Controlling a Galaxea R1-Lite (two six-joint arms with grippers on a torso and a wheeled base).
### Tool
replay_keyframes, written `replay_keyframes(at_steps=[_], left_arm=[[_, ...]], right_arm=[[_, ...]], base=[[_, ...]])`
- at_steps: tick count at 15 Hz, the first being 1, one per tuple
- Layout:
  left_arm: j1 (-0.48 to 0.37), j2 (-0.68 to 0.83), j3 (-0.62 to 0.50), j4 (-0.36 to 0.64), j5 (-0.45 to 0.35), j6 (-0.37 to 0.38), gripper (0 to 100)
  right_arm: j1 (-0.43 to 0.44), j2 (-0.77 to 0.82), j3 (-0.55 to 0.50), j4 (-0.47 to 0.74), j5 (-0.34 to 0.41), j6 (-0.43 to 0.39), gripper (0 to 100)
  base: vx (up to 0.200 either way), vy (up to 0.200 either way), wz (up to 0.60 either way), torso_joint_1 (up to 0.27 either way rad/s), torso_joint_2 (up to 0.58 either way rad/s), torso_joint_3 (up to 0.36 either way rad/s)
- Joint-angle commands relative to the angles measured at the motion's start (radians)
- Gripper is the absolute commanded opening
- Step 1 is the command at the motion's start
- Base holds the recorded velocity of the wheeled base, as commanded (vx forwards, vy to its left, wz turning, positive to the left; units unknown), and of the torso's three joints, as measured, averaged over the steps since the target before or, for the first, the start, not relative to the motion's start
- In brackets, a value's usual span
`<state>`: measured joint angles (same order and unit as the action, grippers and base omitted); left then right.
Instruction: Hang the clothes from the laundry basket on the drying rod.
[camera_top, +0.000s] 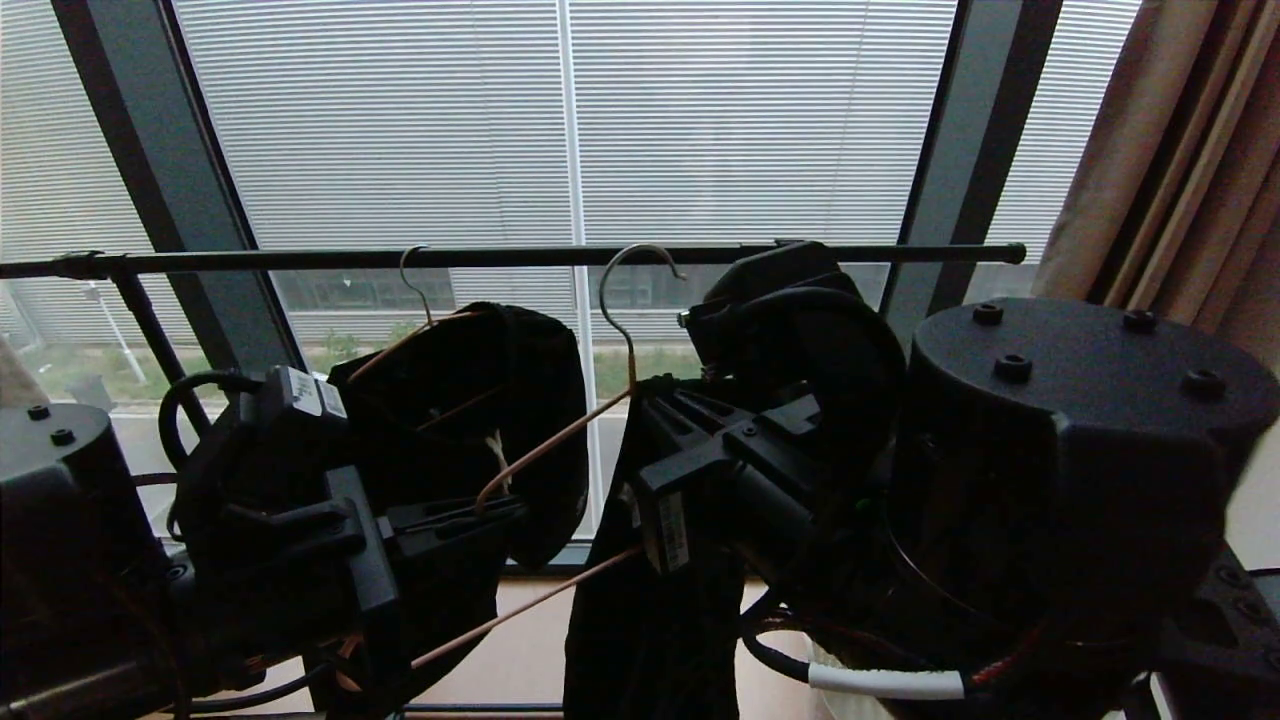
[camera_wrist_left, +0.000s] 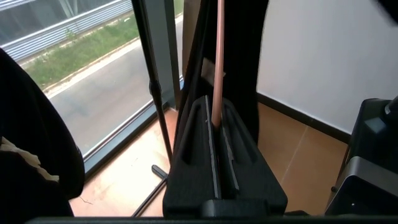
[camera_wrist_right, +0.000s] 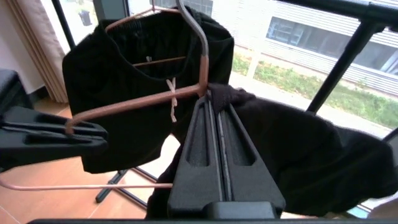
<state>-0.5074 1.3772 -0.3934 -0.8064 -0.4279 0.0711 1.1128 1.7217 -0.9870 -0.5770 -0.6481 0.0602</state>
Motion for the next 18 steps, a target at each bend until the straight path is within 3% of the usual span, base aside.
replay_keyframes(at_steps=[1,9,10,14,16,18], left_arm=[[0.0,-0.02,0.005,0.0,0.0,0.001,0],[0.006,-0.053,0.038,0.0,-0.005,-0.001,0],[0.009,-0.066,0.051,0.0,-0.006,-0.002,0],[0.023,-0.09,0.093,0.0,-0.035,-0.001,0],[0.023,-0.109,0.108,0.0,-0.055,-0.001,0],[0.023,-0.122,0.116,0.0,-0.066,-0.001,0]], right_arm=[[-0.013,-0.004,0.005,0.0,-0.005,0.0,100],[-0.05,-0.103,0.125,0.0,0.028,-0.003,100],[-0.085,-0.14,0.145,0.003,0.081,-0.007,100],[-0.261,-0.29,0.222,0.017,0.452,-0.188,100],[-0.384,-0.28,0.16,0.075,0.594,-0.277,100],[-0.45,-0.26,0.085,0.204,0.751,-0.315,100]], base=[[0.0,0.0,0.0,0.0,0.0,0.0],[0.0,0.0,0.0,0.0,0.0,0.0],[0.0,0.0,0.0,0.0,0.0,0.0],[0.0,0.0,0.0,0.0,0.0,0.0],[0.0,0.0,0.0,0.0,0.0,0.0],[0.0,0.0,0.0,0.0,0.0,0.0]])
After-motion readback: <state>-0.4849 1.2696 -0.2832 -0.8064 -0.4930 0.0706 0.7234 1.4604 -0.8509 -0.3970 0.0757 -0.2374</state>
